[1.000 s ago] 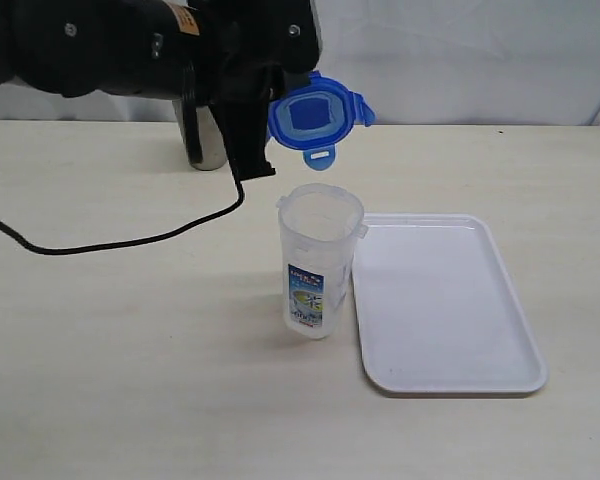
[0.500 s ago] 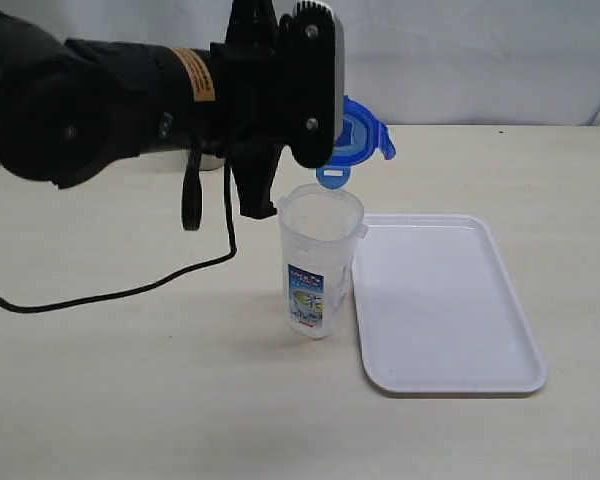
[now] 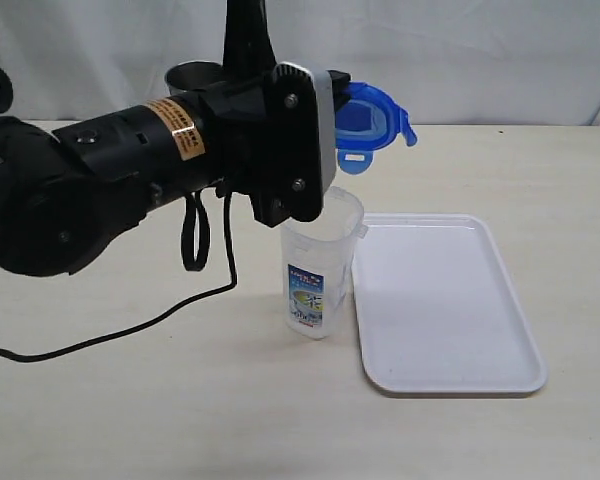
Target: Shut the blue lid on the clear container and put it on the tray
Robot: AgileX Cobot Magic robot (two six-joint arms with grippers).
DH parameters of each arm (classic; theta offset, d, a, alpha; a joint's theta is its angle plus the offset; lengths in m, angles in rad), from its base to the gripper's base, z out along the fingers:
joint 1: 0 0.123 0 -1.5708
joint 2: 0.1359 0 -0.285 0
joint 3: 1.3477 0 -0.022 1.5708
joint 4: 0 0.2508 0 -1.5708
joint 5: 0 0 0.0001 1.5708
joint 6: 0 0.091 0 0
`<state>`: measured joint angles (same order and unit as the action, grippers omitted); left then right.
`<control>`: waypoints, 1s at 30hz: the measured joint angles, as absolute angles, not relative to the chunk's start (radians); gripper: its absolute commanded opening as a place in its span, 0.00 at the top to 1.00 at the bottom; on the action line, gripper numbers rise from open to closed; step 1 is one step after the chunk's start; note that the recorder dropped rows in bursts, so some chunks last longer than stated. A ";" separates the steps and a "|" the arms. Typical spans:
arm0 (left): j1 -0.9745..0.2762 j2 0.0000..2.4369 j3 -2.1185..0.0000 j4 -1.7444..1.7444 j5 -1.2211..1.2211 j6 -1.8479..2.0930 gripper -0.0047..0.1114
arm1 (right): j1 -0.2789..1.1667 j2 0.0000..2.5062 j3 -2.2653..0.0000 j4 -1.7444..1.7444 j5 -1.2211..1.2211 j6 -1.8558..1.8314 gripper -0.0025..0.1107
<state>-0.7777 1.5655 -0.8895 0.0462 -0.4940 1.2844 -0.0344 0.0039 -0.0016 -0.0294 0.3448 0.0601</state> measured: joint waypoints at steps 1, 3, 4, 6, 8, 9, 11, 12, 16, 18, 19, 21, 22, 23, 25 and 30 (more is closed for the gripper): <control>-0.778 1.565 -0.884 0.041 -0.522 1.286 0.96 | -0.034 0.004 -0.002 -0.029 0.345 0.060 0.94; -0.778 1.580 -0.870 0.011 -0.598 1.288 0.96 | -0.034 0.004 -0.002 -0.029 0.345 0.060 0.94; -0.778 1.605 -0.865 -0.023 -0.662 1.304 0.96 | -0.034 0.004 -0.002 -0.029 0.345 0.060 0.94; -0.778 1.643 -0.863 -0.054 -0.714 1.340 0.96 | -0.034 0.004 -0.002 -0.029 0.345 0.060 0.94; -0.778 1.685 -0.862 -0.073 -0.752 1.373 0.96 | -0.034 0.004 -0.002 -0.029 0.345 0.060 0.94; -0.778 1.715 -0.862 -0.092 -0.772 1.404 0.96 | -0.034 0.004 -0.002 -0.029 0.345 0.060 0.94; -0.778 1.732 -0.859 -0.115 -0.774 1.427 0.96 | -0.034 0.004 -0.002 -0.029 0.345 0.060 0.94; -0.778 1.736 -0.854 -0.122 -0.777 1.433 0.96 | -0.034 0.004 -0.002 -0.029 0.345 0.060 0.94; -0.782 1.736 -0.811 -0.141 -0.828 1.442 0.96 | -0.034 0.004 -0.002 -0.029 0.345 0.060 0.94; -0.799 1.736 -0.768 -0.143 -0.880 1.443 0.96 | -0.034 0.004 -0.002 -0.029 0.345 0.060 0.94; -0.816 1.738 -0.740 -0.143 -0.940 1.443 0.96 | -0.034 0.004 -0.002 -0.029 0.345 0.060 0.94; -0.828 1.739 -0.727 -0.141 -1.006 1.443 0.96 | -0.034 0.004 -0.002 -0.029 0.345 0.060 0.94; -0.828 1.739 -0.727 -0.141 -1.027 1.443 0.96 | -0.034 0.004 -0.002 -0.029 0.345 0.060 0.94; -0.828 1.739 -0.727 -0.141 -1.031 1.443 0.96 | -0.034 0.004 -0.002 -0.029 0.345 0.060 0.94; -0.828 1.739 -0.727 -0.141 -1.032 1.443 0.96 | -0.034 0.004 -0.002 -0.029 0.345 0.060 0.94; -0.828 1.739 -0.726 -0.141 -1.023 1.443 0.96 | -0.034 0.004 -0.002 -0.029 0.345 0.060 0.94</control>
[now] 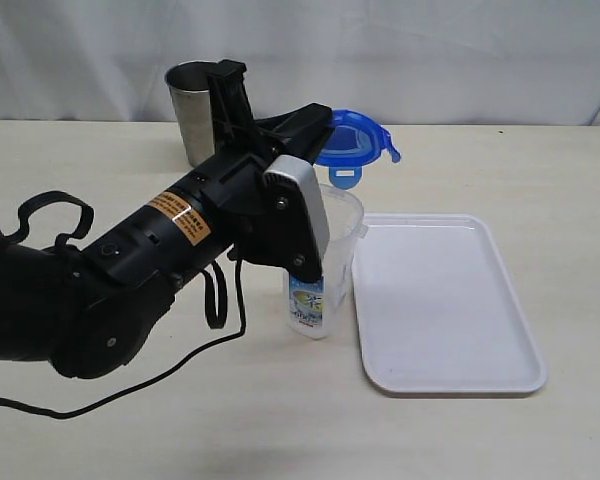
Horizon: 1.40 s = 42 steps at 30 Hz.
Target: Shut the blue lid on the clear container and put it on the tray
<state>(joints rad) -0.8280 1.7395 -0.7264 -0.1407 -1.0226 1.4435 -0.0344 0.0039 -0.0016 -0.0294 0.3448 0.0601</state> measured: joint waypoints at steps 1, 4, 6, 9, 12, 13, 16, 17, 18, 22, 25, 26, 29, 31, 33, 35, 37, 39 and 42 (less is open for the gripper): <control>-0.828 1.739 -0.726 -0.141 -1.012 1.443 0.96 | -0.034 0.004 -0.002 -0.029 0.345 0.060 0.94; -0.828 1.739 -0.726 -0.143 -0.992 1.443 0.96 | -0.034 0.004 -0.002 -0.029 0.345 0.060 0.94; -0.828 1.739 -0.726 -0.143 -0.985 1.443 0.96 | -0.034 0.004 -0.002 -0.029 0.345 0.060 0.94; -0.828 1.739 -0.726 -0.145 -0.981 1.441 0.96 | -0.034 0.004 -0.002 -0.029 0.345 0.060 0.94; -0.830 1.739 -0.726 -0.167 -0.983 1.441 0.96 | -0.034 0.004 -0.002 -0.029 0.345 0.060 0.94; -0.832 1.739 -0.726 -0.182 -0.989 1.441 0.96 | -0.034 0.004 -0.002 -0.029 0.345 0.060 0.94; -0.836 1.739 -0.725 -0.234 -1.012 1.441 0.96 | -0.034 0.004 -0.002 -0.029 0.345 0.060 0.94; -0.836 1.739 -0.725 -0.251 -1.017 1.441 0.96 | -0.034 0.004 -0.002 -0.029 0.345 0.060 0.94; -0.836 1.739 -0.725 -0.266 -1.019 1.441 0.96 | -0.034 0.004 -0.002 -0.029 0.345 0.060 0.94; -0.836 1.739 -0.725 -0.292 -1.019 1.400 0.96 | -0.034 0.004 -0.002 -0.029 0.345 0.060 0.94; -0.836 1.739 -0.725 -0.294 -1.003 1.364 0.96 | -0.034 0.004 -0.002 -0.029 0.345 0.060 0.94; -0.836 1.739 -0.725 -0.294 -0.992 1.357 0.96 | -0.034 0.004 -0.002 -0.029 0.345 0.060 0.94; -0.836 1.739 -0.725 -0.309 -0.964 1.348 0.96 | -0.034 0.004 -0.002 -0.029 0.345 0.060 0.94; -0.836 1.739 -0.725 -0.327 -0.949 1.347 0.96 | -0.034 0.004 -0.002 -0.029 0.345 0.060 0.94; -0.836 1.739 -0.724 -0.335 -0.942 1.346 0.96 | -0.034 0.004 -0.002 -0.029 0.345 0.060 0.94; -0.836 1.739 -0.724 -0.341 -0.940 1.346 0.96 | -0.034 0.004 -0.002 -0.029 0.345 0.060 0.94; -0.836 1.739 -0.724 -0.341 -0.948 1.346 0.96 | -0.034 0.004 -0.002 -0.029 0.345 0.060 0.94; -0.836 1.739 -0.724 -0.341 -0.960 1.346 0.96 | -0.034 0.004 -0.002 -0.029 0.345 0.060 0.94; -0.836 1.739 -0.724 -0.327 -0.962 1.346 0.96 | -0.034 0.004 -0.002 -0.029 0.345 0.060 0.94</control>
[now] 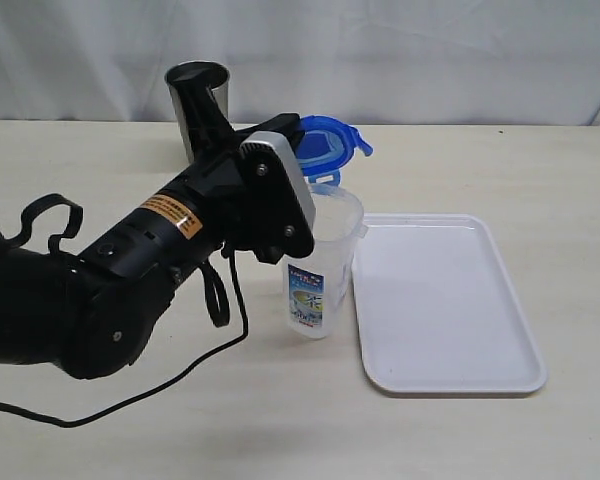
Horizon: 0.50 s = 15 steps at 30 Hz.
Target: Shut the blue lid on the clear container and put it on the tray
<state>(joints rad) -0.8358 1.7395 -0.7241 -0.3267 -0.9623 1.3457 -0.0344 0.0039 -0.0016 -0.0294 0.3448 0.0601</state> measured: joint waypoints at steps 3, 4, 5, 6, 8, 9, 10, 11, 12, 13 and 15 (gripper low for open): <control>-0.843 1.739 -0.724 -0.318 -0.962 1.346 0.96 | -0.034 0.004 -0.002 -0.029 0.345 0.060 0.94; -0.849 1.739 -0.724 -0.318 -0.962 1.346 0.96 | -0.034 0.004 -0.002 -0.029 0.345 0.060 0.94; -0.857 1.739 -0.724 -0.318 -0.962 1.346 0.96 | -0.034 0.004 -0.002 -0.029 0.345 0.060 0.94; -0.866 1.739 -0.724 -0.318 -0.962 1.346 0.96 | -0.034 0.004 -0.002 -0.029 0.345 0.060 0.94; -0.877 1.739 -0.724 -0.318 -0.962 1.354 0.96 | -0.034 0.004 -0.002 -0.029 0.345 0.060 0.94; -0.883 1.739 -0.724 -0.316 -0.962 1.358 0.96 | -0.034 0.004 -0.002 -0.029 0.345 0.060 0.94; -0.886 1.739 -0.724 -0.316 -0.962 1.360 0.96 | -0.034 0.004 -0.002 -0.029 0.345 0.060 0.94; -0.886 1.739 -0.724 -0.314 -0.962 1.362 0.96 | -0.034 0.004 -0.002 -0.029 0.345 0.060 0.94; -0.886 1.739 -0.724 -0.314 -0.962 1.364 0.96 | -0.034 0.004 -0.002 -0.029 0.345 0.060 0.94; -0.886 1.739 -0.724 -0.314 -0.962 1.364 0.96 | -0.034 0.004 -0.002 -0.029 0.345 0.060 0.94; -0.886 1.739 -0.724 -0.316 -0.964 1.373 0.96 | -0.034 0.004 -0.002 -0.029 0.345 0.060 0.94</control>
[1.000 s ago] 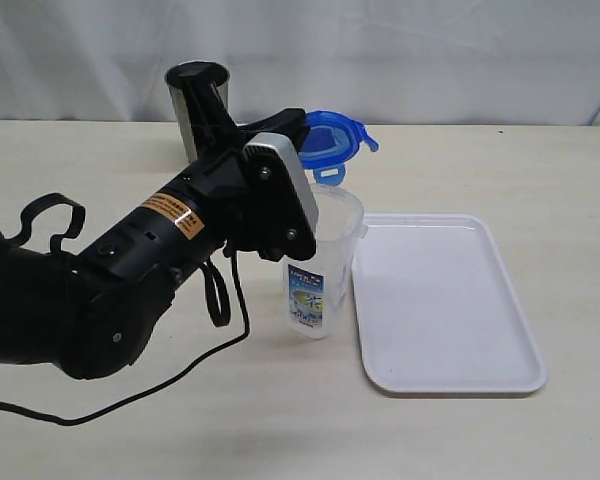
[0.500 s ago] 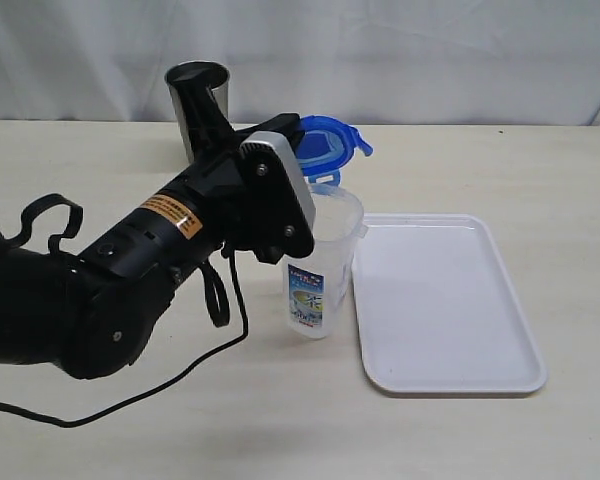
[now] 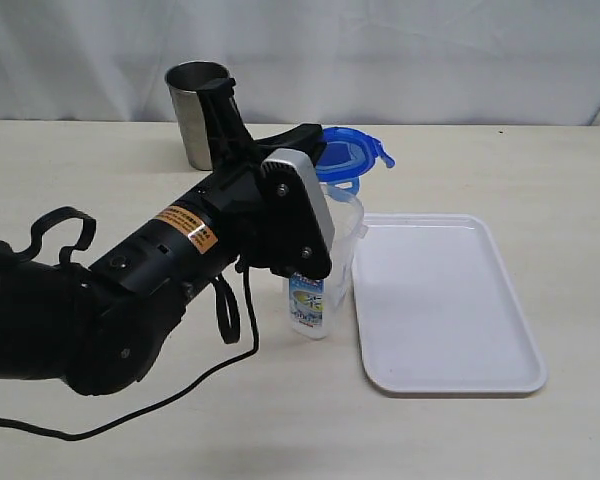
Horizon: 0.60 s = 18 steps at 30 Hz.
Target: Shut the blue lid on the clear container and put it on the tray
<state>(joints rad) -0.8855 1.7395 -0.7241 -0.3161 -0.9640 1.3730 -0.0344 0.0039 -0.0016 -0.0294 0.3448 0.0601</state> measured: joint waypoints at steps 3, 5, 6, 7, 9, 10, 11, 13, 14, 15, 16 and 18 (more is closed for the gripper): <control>-0.887 1.739 -0.724 -0.314 -0.965 1.422 0.96 | -0.034 0.004 -0.002 -0.029 0.345 0.060 0.94; -0.888 1.739 -0.724 -0.310 -0.965 1.473 0.96 | -0.034 0.004 -0.002 -0.029 0.345 0.060 0.94; -0.888 1.739 -0.724 -0.308 -0.965 1.494 0.96 | -0.034 0.004 -0.002 -0.029 0.345 0.060 0.94; -0.888 1.739 -0.724 -0.308 -0.965 1.515 0.96 | -0.034 0.004 -0.002 -0.029 0.345 0.060 0.94; -0.888 1.739 -0.724 -0.303 -0.965 1.535 0.96 | -0.034 0.004 -0.002 -0.029 0.345 0.060 0.94; -0.888 1.739 -0.724 -0.303 -0.965 1.541 0.96 | -0.034 0.004 -0.002 -0.029 0.345 0.060 0.94; -0.888 1.739 -0.724 -0.301 -0.965 1.547 0.96 | -0.034 0.004 -0.002 -0.029 0.345 0.060 0.94; -0.894 1.739 -0.724 -0.301 -0.965 1.549 0.96 | -0.034 0.004 -0.002 -0.029 0.345 0.060 0.94; -0.896 1.739 -0.724 -0.301 -0.965 1.549 0.96 | -0.034 0.004 -0.002 -0.029 0.345 0.060 0.94; -0.901 1.739 -0.724 -0.301 -0.965 1.550 0.96 | -0.034 0.004 -0.002 -0.029 0.345 0.060 0.94; -0.908 1.739 -0.724 -0.301 -0.965 1.557 0.96 | -0.034 0.004 -0.002 -0.029 0.345 0.060 0.94; -0.922 1.739 -0.724 -0.301 -0.965 1.568 0.96 | -0.034 0.004 -0.002 -0.029 0.345 0.060 0.94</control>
